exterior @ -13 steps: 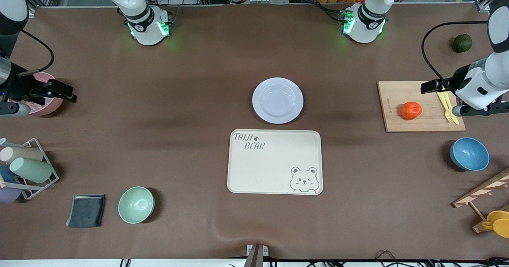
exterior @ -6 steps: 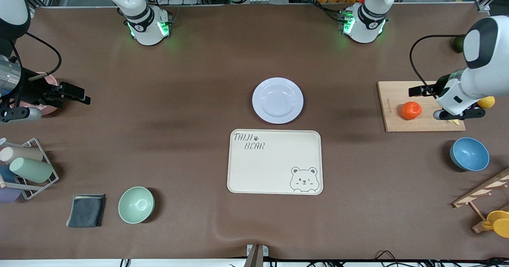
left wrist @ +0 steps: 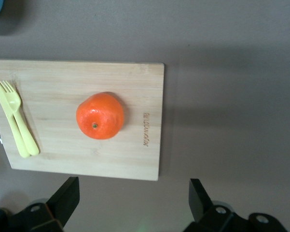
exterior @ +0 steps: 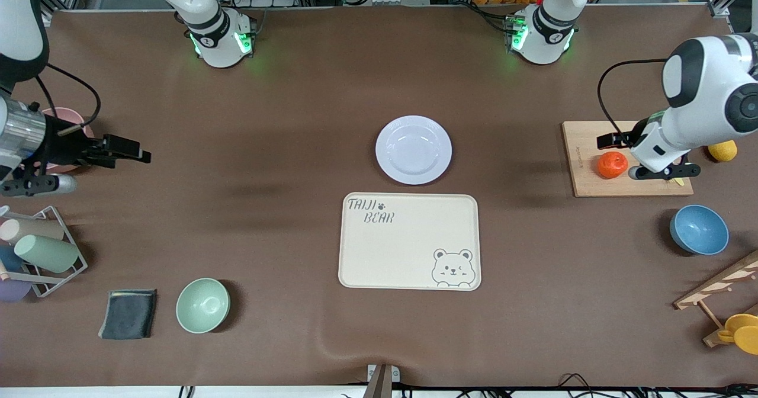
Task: Place orange and plate with both arms
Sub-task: 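Lower the left gripper and close it on the orange while the right gripper reaches out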
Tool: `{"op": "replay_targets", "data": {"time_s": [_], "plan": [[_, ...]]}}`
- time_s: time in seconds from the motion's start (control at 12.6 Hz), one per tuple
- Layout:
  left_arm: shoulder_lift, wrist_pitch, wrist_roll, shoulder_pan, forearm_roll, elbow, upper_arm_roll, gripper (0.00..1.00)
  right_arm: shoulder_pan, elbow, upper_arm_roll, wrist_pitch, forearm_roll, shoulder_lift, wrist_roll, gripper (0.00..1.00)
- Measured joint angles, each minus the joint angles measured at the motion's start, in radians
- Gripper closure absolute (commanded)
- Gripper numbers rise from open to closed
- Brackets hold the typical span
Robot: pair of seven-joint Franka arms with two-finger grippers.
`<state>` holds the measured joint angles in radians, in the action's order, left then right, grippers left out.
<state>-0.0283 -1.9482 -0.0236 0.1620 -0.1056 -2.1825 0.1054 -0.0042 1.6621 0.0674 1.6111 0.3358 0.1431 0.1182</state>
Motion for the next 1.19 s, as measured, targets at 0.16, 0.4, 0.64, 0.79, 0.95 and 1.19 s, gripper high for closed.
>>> {"op": "replay_targets", "data": {"time_s": [0.16, 0.4, 0.64, 0.79, 0.95, 1.19], "plan": [[0.000, -0.102, 0.000, 0.023, -0.041, -0.078, 0.000, 0.00, -0.001, 0.026, 0.001, 0.018, 0.078, 0.024, 0.000, 0.00], [0.000, -0.238, 0.013, 0.062, -0.076, -0.169, 0.000, 0.00, 0.000, 0.084, 0.000, 0.061, 0.145, 0.041, 0.000, 0.00], [0.000, -0.347, 0.087, 0.108, -0.083, -0.233, 0.000, 0.00, 0.000, 0.131, 0.000, 0.063, 0.224, 0.043, 0.000, 0.00], [-0.002, -0.406, 0.163, 0.157, -0.083, -0.261, 0.000, 0.00, 0.000, 0.162, 0.000, 0.063, 0.259, 0.043, 0.001, 0.00], [-0.020, -0.464, 0.189, 0.177, -0.083, -0.271, 0.000, 0.00, 0.000, 0.195, -0.001, 0.063, 0.304, 0.044, 0.005, 0.00], [-0.080, -0.545, 0.189, 0.178, -0.083, -0.275, 0.002, 0.00, 0.000, 0.254, -0.001, 0.066, 0.370, 0.044, 0.038, 0.00]]}}
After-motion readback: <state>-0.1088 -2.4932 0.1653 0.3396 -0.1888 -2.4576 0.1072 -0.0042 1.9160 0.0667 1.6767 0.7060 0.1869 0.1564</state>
